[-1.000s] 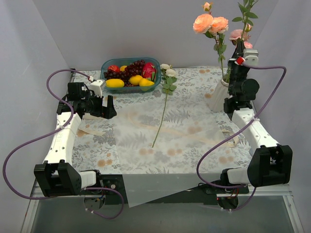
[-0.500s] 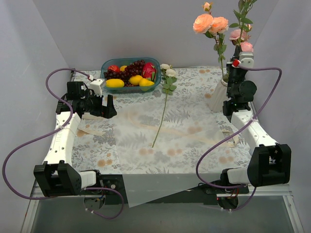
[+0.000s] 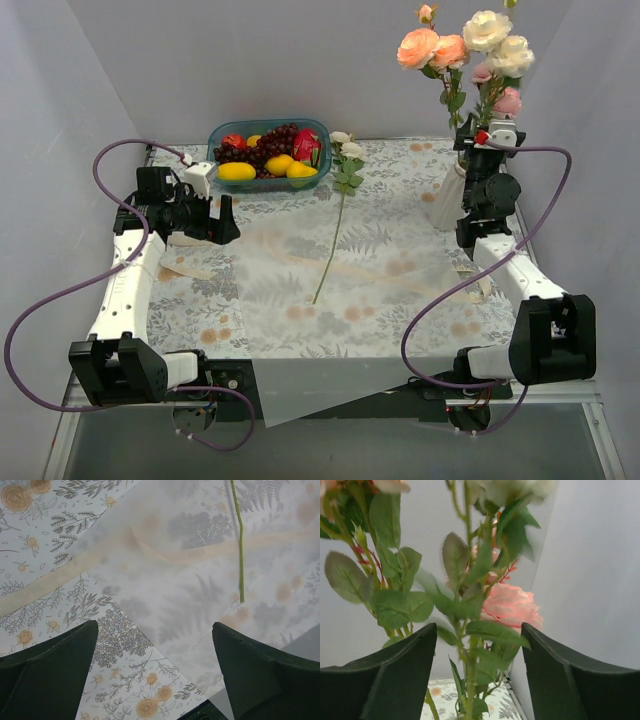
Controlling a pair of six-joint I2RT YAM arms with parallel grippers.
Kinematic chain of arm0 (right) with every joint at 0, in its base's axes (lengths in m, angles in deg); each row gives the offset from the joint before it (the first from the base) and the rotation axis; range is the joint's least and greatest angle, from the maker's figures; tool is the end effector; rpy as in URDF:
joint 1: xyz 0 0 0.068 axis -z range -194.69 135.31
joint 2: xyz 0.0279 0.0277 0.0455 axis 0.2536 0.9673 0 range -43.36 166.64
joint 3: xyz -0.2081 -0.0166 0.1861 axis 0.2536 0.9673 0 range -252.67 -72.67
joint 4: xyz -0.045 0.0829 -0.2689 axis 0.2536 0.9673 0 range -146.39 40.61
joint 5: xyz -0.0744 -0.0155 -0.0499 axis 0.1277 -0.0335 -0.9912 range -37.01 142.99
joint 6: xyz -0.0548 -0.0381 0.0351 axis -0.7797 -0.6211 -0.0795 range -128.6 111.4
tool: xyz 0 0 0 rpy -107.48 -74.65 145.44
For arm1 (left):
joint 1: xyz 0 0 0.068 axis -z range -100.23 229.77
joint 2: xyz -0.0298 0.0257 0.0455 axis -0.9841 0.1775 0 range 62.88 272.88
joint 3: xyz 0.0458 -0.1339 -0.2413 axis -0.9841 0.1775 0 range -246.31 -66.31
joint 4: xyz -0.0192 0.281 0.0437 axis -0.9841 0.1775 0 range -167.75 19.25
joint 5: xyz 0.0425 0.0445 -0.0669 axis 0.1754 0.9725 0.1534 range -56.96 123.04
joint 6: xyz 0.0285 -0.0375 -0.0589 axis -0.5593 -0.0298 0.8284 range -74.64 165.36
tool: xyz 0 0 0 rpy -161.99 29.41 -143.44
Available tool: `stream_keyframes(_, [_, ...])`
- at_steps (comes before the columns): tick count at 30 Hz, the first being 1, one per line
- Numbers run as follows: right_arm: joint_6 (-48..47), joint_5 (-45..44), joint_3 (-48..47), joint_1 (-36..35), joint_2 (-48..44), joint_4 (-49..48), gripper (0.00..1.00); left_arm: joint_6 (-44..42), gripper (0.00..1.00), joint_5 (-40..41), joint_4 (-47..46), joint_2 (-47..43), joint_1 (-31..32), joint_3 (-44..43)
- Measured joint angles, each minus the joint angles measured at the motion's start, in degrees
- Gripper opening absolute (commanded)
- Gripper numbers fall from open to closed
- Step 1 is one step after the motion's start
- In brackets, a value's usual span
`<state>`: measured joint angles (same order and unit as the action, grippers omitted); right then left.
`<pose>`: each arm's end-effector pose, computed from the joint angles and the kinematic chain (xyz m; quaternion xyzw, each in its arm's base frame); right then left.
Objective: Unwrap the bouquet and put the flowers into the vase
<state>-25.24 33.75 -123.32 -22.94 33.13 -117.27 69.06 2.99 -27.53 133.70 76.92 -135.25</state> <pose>0.3351 0.0274 0.3904 0.0468 0.4761 -0.1409 0.8668 0.2833 -0.0179 0.3188 -0.1279 0.9084 -0.2978 0.2641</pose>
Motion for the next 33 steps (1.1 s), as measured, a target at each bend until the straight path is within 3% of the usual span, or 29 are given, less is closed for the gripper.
stream_keyframes(10, [0.5, -3.5, 3.1, -2.1, -8.8, 9.0, 0.96, -0.6, 0.98, -0.5, 0.4, -0.4, 0.0, -0.1])
stream_keyframes(17, [-8.5, -10.3, 3.7, -22.4, -16.6, 11.1, 0.98, -0.6, 0.98, -0.6, 0.4, -0.4, 0.0, -0.1])
stream_keyframes(20, [-8.7, -12.8, 1.3, -31.8, -17.5, 16.7, 0.98, -0.6, 0.98, -0.7, 0.3, -0.4, 0.0, -0.1])
stream_keyframes(26, [2.4, -13.7, -14.6, -38.4, -8.1, 37.8, 0.98, -0.3, 0.98, -0.7, 0.2, -0.9, 0.0, -0.1])
stream_keyframes(33, [30.1, -18.2, -30.6, -39.1, 14.3, 65.1, 0.98, 2.8, 0.98, 1.5, -4.1, -5.2, 0.0, 0.0])
